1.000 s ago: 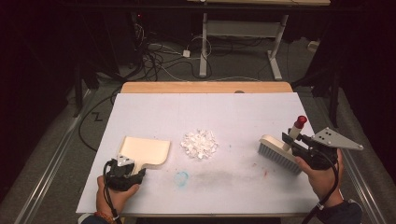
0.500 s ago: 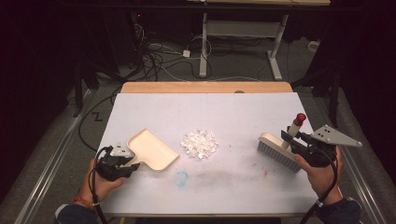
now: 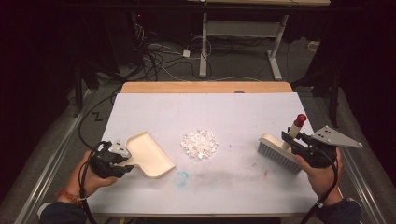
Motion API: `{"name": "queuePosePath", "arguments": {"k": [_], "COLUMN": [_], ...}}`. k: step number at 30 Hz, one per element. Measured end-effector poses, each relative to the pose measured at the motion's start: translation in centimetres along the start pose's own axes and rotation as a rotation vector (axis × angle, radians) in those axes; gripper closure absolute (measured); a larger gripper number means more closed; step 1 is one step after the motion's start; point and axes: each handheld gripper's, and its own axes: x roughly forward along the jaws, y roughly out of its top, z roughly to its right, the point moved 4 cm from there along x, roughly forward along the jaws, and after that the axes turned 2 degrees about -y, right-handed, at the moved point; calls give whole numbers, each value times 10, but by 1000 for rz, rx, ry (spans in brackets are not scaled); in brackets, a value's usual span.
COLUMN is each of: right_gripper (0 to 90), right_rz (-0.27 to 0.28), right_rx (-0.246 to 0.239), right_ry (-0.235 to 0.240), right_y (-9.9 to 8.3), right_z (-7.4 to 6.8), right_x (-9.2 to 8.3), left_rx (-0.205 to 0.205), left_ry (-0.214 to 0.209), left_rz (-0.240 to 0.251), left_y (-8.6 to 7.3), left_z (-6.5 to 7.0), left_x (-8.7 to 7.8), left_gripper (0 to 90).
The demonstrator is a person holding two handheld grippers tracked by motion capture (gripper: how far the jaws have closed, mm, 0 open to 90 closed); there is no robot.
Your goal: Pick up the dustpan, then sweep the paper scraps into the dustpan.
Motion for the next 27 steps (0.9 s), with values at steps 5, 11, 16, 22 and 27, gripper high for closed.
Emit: {"name": "queuePosePath", "arguments": {"k": [5, 11, 16, 22, 27], "right_gripper": [708, 709, 709, 709, 709], "right_rz": [16, 66, 72, 65, 60], "right_rx": [7, 43, 25, 23, 12], "right_ry": [-9, 9, -3, -7, -22], "right_y": [5, 20, 30, 43, 50], "right_z": [3, 7, 5, -3, -7], "right_x": [3, 15, 29, 58, 72], "left_rx": [-2, 9, 32, 45, 57], "left_ry": [-37, -53, -63, -73, -83], "left_rz": [-16, -49, -71, -81, -84], "left_y": [3, 11, 18, 25, 26], "left_z": [-2, -2, 1, 0, 2], "left_x": [2, 0, 1, 3, 5], "left_gripper": [633, 633, 633, 633, 633]}}
